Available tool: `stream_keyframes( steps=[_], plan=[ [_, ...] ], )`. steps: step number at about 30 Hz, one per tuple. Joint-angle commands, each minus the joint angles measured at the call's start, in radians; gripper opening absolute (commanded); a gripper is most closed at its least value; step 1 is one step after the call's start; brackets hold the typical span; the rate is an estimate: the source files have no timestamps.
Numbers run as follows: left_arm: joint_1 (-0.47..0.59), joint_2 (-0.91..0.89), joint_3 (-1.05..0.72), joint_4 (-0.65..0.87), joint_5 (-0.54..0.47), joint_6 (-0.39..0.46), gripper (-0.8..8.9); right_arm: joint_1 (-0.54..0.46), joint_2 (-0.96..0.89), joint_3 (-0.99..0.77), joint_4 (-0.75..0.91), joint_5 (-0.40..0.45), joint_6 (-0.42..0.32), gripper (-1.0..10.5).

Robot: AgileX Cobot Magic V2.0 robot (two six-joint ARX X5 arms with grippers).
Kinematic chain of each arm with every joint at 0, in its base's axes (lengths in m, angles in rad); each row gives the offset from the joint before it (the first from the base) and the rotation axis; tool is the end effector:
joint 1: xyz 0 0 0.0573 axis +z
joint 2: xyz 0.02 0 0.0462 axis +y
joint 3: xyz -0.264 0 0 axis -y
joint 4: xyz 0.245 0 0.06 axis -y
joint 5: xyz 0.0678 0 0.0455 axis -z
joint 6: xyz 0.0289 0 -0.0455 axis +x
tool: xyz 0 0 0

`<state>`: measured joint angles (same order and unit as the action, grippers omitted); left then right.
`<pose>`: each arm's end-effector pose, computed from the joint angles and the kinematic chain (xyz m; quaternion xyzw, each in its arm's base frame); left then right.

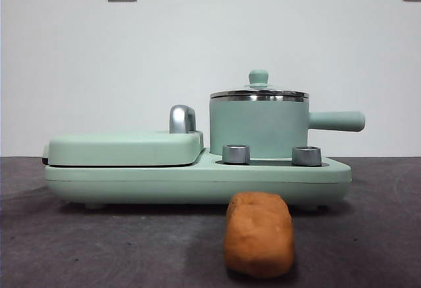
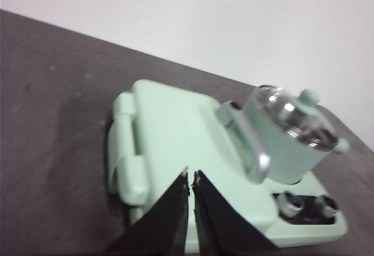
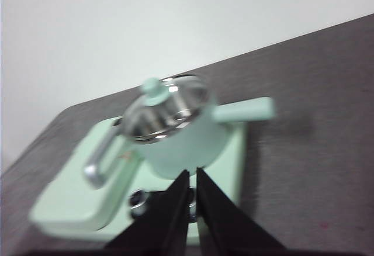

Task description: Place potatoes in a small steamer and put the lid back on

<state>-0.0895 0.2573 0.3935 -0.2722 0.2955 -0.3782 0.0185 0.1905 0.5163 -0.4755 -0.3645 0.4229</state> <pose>0.0927 -0.0168 0.2504 -0.1909 0.1023 -0.1748 0.9605 0.0672 0.0115 0.2746 0.2181 0.1119 0.1701 0.9545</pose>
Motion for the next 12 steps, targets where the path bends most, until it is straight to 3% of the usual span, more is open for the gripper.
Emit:
stream_keyframes(
  steps=[1, 12],
  plan=[
    [-0.01, 0.073, 0.093, -0.021, 0.032, 0.018, 0.15, -0.001, 0.063, 0.093, -0.052, -0.062, -0.029, 0.2],
    [-0.043, 0.34, 0.373, -0.183, 0.215, 0.141, 0.3, -0.001, 0.265, 0.343, -0.261, -0.22, -0.24, 0.2]
  ],
)
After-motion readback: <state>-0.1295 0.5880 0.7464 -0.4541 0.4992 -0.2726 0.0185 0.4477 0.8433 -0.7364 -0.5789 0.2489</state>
